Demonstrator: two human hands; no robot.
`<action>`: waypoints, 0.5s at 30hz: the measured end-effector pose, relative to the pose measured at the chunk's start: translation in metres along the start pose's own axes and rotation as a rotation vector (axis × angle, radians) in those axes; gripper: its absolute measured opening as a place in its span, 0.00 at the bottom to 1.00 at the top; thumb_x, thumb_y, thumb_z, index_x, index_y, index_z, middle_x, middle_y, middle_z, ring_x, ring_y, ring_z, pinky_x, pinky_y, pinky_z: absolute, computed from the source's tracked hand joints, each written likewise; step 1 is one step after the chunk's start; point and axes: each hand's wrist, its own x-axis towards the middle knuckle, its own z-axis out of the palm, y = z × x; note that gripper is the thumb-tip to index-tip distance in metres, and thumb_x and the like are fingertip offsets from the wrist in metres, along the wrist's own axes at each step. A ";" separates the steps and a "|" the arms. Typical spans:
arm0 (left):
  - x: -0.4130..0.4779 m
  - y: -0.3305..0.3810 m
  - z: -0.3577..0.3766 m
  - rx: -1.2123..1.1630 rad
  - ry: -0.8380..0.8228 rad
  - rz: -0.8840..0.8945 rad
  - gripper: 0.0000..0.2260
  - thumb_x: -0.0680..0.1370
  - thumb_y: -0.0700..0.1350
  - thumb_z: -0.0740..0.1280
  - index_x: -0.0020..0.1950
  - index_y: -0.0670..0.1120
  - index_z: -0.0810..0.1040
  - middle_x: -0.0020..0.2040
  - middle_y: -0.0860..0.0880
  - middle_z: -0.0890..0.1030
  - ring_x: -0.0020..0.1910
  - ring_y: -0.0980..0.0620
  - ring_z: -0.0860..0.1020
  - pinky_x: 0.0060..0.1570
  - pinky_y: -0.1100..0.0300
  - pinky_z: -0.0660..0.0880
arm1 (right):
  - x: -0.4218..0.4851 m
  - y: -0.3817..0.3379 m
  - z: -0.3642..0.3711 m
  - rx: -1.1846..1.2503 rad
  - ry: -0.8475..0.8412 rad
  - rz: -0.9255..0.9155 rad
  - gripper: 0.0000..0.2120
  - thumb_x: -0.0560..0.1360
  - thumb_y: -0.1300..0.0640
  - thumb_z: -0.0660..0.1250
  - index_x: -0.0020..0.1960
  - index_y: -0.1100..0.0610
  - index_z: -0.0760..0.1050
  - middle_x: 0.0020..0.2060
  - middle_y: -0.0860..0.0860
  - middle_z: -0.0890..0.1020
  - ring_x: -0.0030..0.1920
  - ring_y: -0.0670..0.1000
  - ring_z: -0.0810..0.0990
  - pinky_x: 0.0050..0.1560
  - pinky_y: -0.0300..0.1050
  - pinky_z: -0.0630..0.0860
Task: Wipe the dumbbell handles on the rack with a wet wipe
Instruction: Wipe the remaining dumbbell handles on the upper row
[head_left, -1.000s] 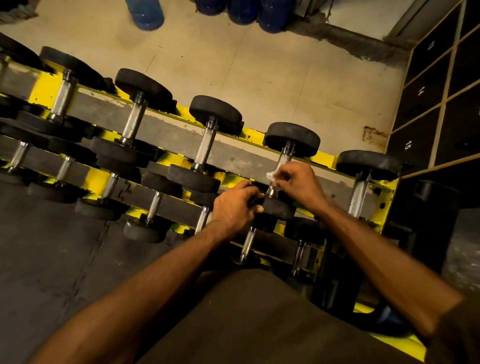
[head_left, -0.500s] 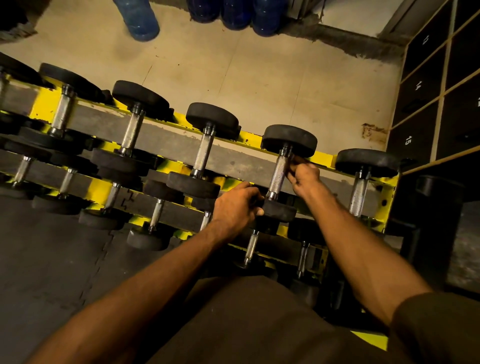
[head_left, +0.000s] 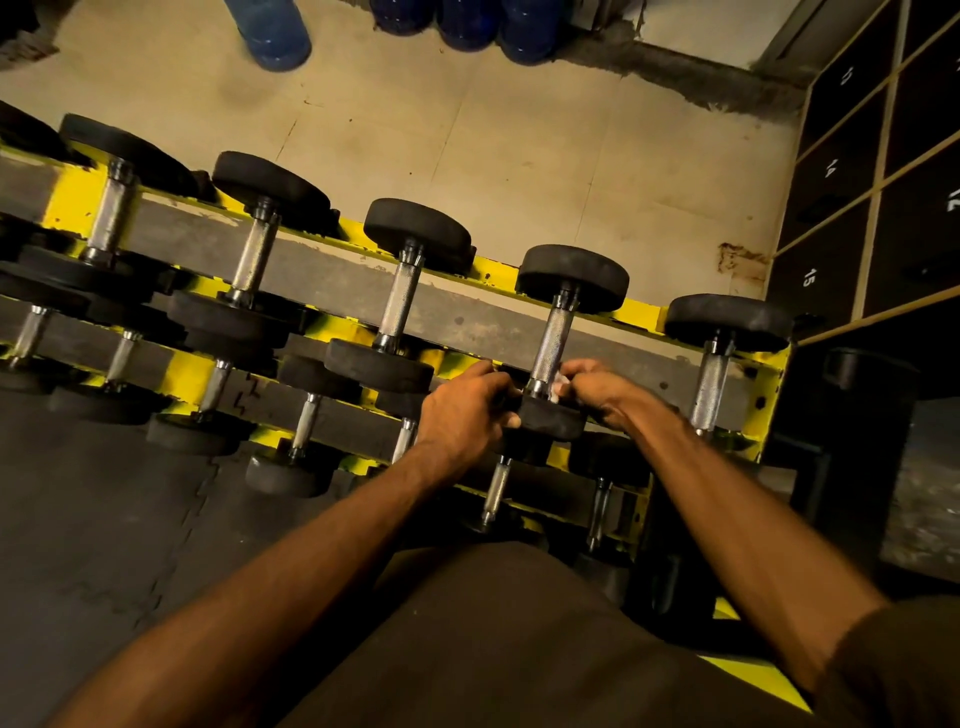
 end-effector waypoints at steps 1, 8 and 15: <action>0.000 0.001 0.001 -0.001 0.003 -0.001 0.11 0.74 0.49 0.76 0.54 0.52 0.80 0.53 0.57 0.75 0.51 0.52 0.77 0.51 0.48 0.80 | -0.002 0.003 0.001 -0.086 0.001 -0.004 0.10 0.77 0.69 0.63 0.52 0.59 0.80 0.43 0.54 0.82 0.44 0.50 0.79 0.42 0.44 0.78; -0.001 0.000 0.000 -0.008 0.009 -0.015 0.12 0.75 0.49 0.76 0.56 0.52 0.81 0.54 0.56 0.75 0.53 0.52 0.77 0.53 0.49 0.79 | -0.022 0.001 0.001 -0.491 0.150 -0.297 0.04 0.73 0.59 0.74 0.47 0.53 0.84 0.43 0.48 0.83 0.45 0.46 0.80 0.44 0.42 0.77; -0.002 0.001 0.000 0.014 0.016 -0.019 0.12 0.75 0.50 0.75 0.57 0.54 0.81 0.55 0.55 0.76 0.52 0.50 0.78 0.51 0.50 0.79 | -0.005 -0.034 0.023 -1.229 0.074 -0.797 0.06 0.77 0.51 0.69 0.49 0.53 0.81 0.42 0.48 0.74 0.47 0.49 0.75 0.42 0.39 0.67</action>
